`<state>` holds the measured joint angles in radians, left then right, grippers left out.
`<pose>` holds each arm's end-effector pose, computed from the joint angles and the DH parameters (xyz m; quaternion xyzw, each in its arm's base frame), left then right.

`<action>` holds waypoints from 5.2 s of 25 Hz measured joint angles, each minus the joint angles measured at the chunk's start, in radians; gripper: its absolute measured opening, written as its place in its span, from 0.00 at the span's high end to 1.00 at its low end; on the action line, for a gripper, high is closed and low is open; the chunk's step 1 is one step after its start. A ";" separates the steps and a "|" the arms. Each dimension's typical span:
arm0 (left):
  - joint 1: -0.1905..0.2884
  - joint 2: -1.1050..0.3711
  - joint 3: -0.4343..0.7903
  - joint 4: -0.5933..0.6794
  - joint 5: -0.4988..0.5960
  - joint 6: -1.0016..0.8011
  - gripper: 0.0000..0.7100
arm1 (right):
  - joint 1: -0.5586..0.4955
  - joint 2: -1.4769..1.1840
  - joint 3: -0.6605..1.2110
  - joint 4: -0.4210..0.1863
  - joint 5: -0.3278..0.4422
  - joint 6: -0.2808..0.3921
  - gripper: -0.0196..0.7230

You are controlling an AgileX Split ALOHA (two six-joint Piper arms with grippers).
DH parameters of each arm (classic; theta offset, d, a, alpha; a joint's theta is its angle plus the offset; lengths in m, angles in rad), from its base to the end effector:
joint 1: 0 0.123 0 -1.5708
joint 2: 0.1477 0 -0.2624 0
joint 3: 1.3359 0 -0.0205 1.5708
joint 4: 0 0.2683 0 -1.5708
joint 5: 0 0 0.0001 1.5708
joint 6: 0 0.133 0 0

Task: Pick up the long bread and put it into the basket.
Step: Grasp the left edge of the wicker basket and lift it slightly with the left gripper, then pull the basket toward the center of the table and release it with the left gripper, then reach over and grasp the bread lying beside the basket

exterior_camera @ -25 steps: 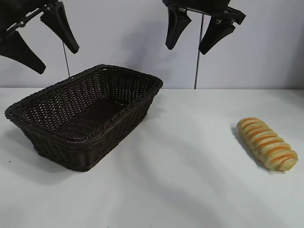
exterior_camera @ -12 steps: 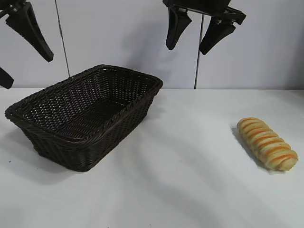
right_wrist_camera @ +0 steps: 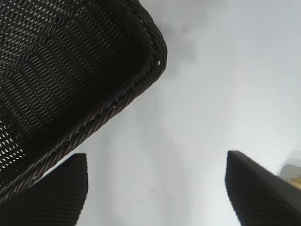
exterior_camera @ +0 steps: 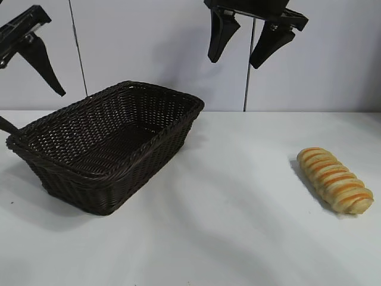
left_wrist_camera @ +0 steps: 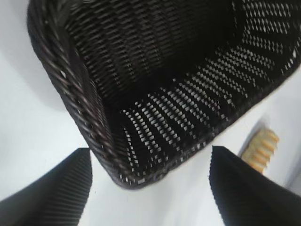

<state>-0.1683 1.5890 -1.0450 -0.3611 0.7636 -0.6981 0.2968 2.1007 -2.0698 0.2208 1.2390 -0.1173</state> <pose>0.3311 -0.0892 0.1622 -0.3560 0.9071 -0.2035 0.0948 0.4522 0.1671 0.2429 -0.1857 0.9575 0.1259 0.1811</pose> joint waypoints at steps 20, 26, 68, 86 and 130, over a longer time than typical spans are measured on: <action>-0.076 0.212 0.008 0.011 -0.162 -0.108 0.28 | 0.000 0.000 0.000 0.000 -0.001 0.000 0.19; -0.076 0.251 0.008 0.011 -0.192 -0.108 0.38 | 0.000 0.000 0.000 0.000 0.000 0.000 0.19; -0.011 0.353 -0.313 -0.125 0.266 0.572 0.86 | 0.000 0.000 0.000 -0.002 0.000 0.000 0.19; -0.011 0.565 -0.635 -0.071 0.438 0.853 0.86 | 0.000 0.000 0.000 -0.002 0.000 0.000 0.19; -0.011 0.391 -0.692 -0.072 0.454 0.863 0.15 | 0.000 0.000 0.000 -0.001 0.000 0.000 0.19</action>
<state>-0.1790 1.9795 -1.7372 -0.4335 1.2177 0.1650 0.2968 2.1007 -2.0698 0.2194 1.2390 -0.1173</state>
